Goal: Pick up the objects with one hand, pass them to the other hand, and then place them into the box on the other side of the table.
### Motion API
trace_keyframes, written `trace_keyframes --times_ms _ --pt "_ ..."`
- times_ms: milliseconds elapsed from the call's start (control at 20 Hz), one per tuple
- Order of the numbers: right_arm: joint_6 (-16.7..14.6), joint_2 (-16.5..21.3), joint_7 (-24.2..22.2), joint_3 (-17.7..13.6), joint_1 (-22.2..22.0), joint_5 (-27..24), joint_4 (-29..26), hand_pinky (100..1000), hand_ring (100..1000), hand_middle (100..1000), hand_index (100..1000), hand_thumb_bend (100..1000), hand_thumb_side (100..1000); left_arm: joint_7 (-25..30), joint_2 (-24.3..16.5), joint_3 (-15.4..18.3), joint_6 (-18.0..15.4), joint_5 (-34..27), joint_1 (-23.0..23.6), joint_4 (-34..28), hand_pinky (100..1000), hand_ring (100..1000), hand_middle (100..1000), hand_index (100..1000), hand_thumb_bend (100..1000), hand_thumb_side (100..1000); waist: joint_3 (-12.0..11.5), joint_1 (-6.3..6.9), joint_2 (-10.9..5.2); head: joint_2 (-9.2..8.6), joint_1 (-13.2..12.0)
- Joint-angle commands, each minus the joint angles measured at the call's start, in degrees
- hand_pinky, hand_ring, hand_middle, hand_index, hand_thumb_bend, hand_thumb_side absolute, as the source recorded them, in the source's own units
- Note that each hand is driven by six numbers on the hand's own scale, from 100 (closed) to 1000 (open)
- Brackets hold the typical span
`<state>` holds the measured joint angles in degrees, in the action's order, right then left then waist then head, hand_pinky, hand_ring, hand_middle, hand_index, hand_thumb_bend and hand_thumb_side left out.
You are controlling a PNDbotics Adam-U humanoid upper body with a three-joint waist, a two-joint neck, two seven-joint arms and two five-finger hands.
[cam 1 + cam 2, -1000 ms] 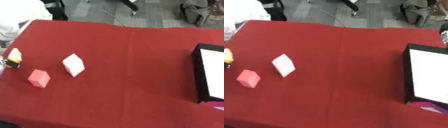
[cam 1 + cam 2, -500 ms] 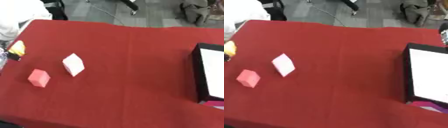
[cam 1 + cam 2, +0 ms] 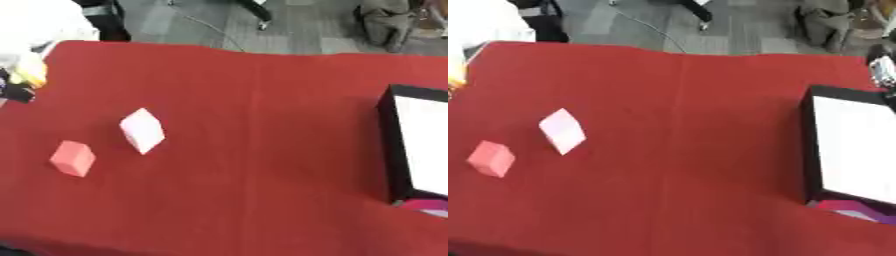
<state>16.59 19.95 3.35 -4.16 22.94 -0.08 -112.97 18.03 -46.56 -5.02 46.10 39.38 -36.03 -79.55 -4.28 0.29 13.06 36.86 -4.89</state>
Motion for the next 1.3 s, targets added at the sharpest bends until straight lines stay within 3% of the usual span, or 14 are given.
trace_keyframes --times_ms 50,350,600,750,900,1300 --pt "-0.2 1.4 -1.5 1.0 2.3 -0.2 -1.1 1000 1000 1000 1000 100 546 1.9 -2.2 -1.1 -0.9 0.5 -0.3 -7.2 629 498 397 454 100 196 -0.1 0.18 -0.97 -0.96 1.3" --pt "-2.3 3.0 -12.3 7.9 8.7 2.7 -1.6 1000 1000 1000 1000 100 501 0.7 1.3 -4.4 -4.6 -0.6 -0.5 -17.1 603 491 379 447 100 243 -0.3 -0.36 -1.08 -1.02 4.6" --pt "-5.6 2.7 -24.0 13.1 14.4 9.0 -1.6 1000 1000 1000 1000 100 427 -3.7 4.5 -6.9 -9.3 -2.8 0.2 -22.5 589 474 369 478 100 276 -0.3 -0.77 -1.15 -0.64 6.5" --pt "-8.6 1.7 -29.4 15.3 16.8 12.6 -1.6 1000 1000 1000 1000 100 220 -5.7 5.3 -8.7 -12.8 -4.5 1.2 -24.8 588 473 381 478 100 281 -0.2 -0.88 -1.15 -0.42 7.6" --pt "-11.5 0.1 -32.8 17.3 18.8 16.1 -1.6 999 1000 1000 1000 100 105 -7.1 5.8 -10.7 -15.4 -6.1 2.0 -26.9 582 471 377 478 100 290 0.0 -0.93 -1.18 -0.27 8.4" --pt "-14.8 -4.2 -36.7 21.1 22.7 22.2 -0.6 1000 1000 1000 1000 100 100 -11.3 7.5 -14.2 -20.5 -9.1 3.0 -30.2 571 464 369 476 100 314 0.3 -0.89 -1.25 -0.09 9.4"
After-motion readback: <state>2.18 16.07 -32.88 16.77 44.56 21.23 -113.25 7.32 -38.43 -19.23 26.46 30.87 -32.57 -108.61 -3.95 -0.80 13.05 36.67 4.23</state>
